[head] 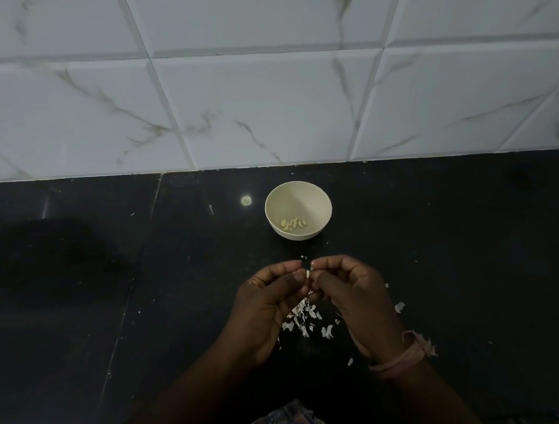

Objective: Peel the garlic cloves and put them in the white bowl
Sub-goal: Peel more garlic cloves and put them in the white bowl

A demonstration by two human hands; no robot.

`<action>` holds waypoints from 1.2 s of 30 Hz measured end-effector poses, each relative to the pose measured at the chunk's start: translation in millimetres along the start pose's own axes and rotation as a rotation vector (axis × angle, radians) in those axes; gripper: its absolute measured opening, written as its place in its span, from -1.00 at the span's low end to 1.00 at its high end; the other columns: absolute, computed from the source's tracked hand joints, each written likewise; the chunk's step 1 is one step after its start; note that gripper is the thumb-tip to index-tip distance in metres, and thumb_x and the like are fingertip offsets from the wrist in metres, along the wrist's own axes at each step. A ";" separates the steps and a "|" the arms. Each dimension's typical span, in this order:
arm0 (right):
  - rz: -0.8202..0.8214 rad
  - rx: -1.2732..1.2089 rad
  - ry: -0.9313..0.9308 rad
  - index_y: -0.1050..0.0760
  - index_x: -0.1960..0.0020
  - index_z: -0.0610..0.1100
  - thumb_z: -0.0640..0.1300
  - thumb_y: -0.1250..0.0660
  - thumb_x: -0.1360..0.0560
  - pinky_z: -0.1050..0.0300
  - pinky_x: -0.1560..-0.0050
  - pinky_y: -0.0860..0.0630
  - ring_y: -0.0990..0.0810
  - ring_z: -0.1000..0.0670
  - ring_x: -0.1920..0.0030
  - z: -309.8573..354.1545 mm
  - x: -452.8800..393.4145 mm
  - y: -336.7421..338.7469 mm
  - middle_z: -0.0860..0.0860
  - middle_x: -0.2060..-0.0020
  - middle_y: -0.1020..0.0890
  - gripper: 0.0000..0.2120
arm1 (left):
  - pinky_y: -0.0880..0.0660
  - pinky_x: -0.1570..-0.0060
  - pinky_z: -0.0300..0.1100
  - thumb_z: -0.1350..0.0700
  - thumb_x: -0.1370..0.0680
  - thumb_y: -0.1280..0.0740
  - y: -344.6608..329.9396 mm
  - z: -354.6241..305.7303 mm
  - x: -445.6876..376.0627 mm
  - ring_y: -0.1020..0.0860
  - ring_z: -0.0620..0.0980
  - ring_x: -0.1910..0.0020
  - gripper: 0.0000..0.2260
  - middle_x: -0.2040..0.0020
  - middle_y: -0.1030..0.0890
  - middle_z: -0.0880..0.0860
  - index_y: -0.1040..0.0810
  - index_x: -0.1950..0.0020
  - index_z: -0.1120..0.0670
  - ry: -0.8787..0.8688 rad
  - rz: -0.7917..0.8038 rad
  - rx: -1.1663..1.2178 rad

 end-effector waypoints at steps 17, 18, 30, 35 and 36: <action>-0.099 0.413 0.123 -0.58 0.04 0.01 -0.21 -0.47 -0.46 0.10 0.11 -0.62 -0.67 0.10 0.17 1.7 -2.7 -2.6 0.04 0.19 -0.70 -0.84 | -0.62 -0.16 0.11 0.31 -0.54 -0.43 -2.4 -7.7 1.2 -0.71 0.23 -0.02 -0.86 0.03 -0.74 0.20 -0.73 -0.05 0.16 -0.252 0.011 -0.514; -0.093 0.419 0.128 -0.57 0.04 0.01 -0.21 -0.48 -0.46 0.13 0.12 -0.62 -0.67 0.11 0.17 2.7 -2.7 -2.3 0.04 0.18 -0.70 -0.83 | -0.62 -0.16 0.11 0.31 -0.54 -0.43 -2.1 -8.0 1.3 -0.71 0.23 -0.02 -0.87 0.04 -0.73 0.21 -0.72 -0.05 0.18 -0.246 0.003 -0.499; -0.183 0.617 0.259 -0.46 0.06 0.07 -0.21 -0.46 -0.41 0.23 0.23 -0.53 -0.59 0.17 0.20 3.4 6.8 -8.7 0.10 0.21 -0.60 -0.75 | -0.57 -0.24 0.21 0.28 -0.56 -0.41 -3.5 0.3 3.0 -0.71 0.21 -0.06 -0.86 0.00 -0.74 0.20 -0.73 -0.07 0.17 -0.202 -0.029 -0.457; -0.169 0.677 0.303 -0.43 0.03 0.03 -0.26 -0.42 -0.44 0.32 0.24 -0.48 -0.57 0.19 0.19 4.0 7.9 -9.2 0.10 0.20 -0.57 -0.74 | -0.57 -0.25 0.18 0.26 -0.56 -0.41 -3.4 4.5 1.7 -0.70 0.25 -0.07 -0.86 -0.01 -0.73 0.24 -0.72 -0.07 0.19 -0.173 -0.015 -0.411; -0.168 0.676 0.304 -0.43 0.03 0.03 -0.26 -0.42 -0.45 0.31 0.24 -0.49 -0.57 0.18 0.20 4.4 8.2 -8.6 0.10 0.21 -0.57 -0.75 | -0.57 -0.24 0.17 0.26 -0.55 -0.41 -3.1 5.4 1.6 -0.69 0.26 -0.07 -0.87 -0.02 -0.72 0.25 -0.72 -0.07 0.20 -0.164 -0.014 -0.390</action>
Point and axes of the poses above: each hand's wrist, its own x-axis away from the middle knuckle, its own y-axis out of the back of the hand, z = x × y, the point moved 4 cm from there along -x, towards the middle knuckle
